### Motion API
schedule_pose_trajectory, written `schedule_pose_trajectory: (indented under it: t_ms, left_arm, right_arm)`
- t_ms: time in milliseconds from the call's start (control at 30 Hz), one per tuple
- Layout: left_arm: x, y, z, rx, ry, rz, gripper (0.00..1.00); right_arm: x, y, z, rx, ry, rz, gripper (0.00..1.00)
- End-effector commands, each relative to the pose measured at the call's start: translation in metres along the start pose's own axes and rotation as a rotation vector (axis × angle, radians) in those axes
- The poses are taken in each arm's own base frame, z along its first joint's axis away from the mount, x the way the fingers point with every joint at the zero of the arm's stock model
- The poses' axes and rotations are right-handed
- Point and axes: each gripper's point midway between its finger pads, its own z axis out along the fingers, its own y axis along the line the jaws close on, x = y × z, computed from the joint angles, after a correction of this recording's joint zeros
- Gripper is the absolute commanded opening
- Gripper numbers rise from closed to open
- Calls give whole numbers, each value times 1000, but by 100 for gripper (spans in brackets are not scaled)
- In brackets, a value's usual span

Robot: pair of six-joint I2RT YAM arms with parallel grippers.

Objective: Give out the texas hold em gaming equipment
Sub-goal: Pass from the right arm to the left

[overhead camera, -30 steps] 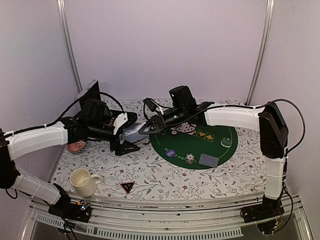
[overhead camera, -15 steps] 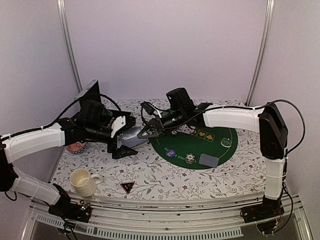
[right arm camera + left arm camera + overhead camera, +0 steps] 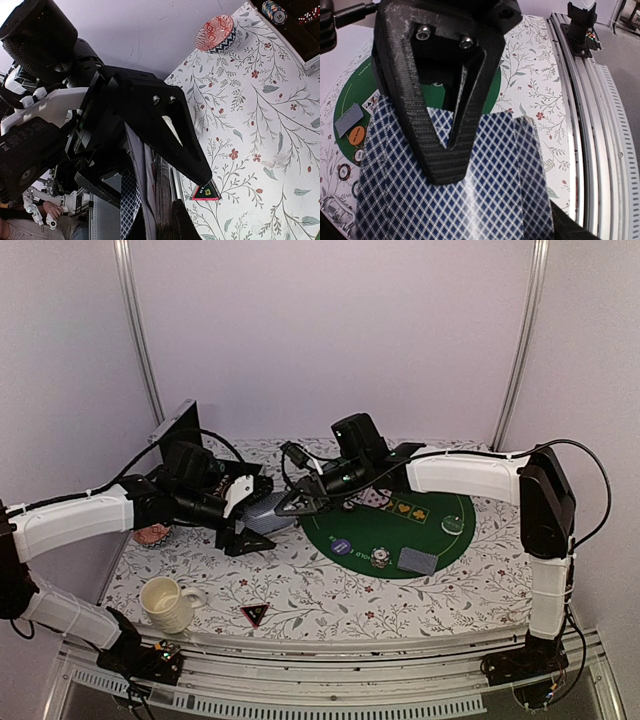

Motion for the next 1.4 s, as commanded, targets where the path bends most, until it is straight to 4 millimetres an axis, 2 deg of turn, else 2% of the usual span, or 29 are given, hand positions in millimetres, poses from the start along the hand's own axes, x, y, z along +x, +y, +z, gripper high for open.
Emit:
schedule_pose_trajectory:
  t_ms: [0, 100, 300, 533, 600, 667, 833, 933, 1133, 1367]
  left_arm:
    - [-20, 6, -3, -6, -53, 35, 74]
    - [-21, 3, -2, 9, -55, 38, 69]
    - [-23, -1, -3, 30, -61, 44, 46]
    - [-24, 1, -4, 16, -59, 48, 42]
    - [-25, 2, -5, 13, -61, 50, 40]
    - [-25, 3, -5, 8, -60, 49, 38]
    - [-27, 4, -7, -1, -62, 51, 38]
    - [-27, 4, -7, -3, -61, 51, 38]
    - [-26, 4, -7, -6, -59, 51, 38]
    - [-24, 6, -6, -14, -50, 45, 38]
  right_arm:
    - [6, 27, 10, -64, 43, -38, 1]
    - [7, 26, 10, -64, 45, -38, 2]
    - [5, 25, 9, -49, 35, -47, 5]
    - [2, 26, 3, -23, 15, -62, 15]
    - [1, 24, 0, -9, 7, -60, 18]
    - [-1, 22, -5, 12, -8, -58, 26]
    - [-1, 10, -14, 87, -33, -42, 33]
    - [-1, 10, -17, 105, -33, -45, 36]
    - [-2, 7, -29, 162, -40, -58, 40]
    - [-4, 14, -37, 186, -39, -85, 40]
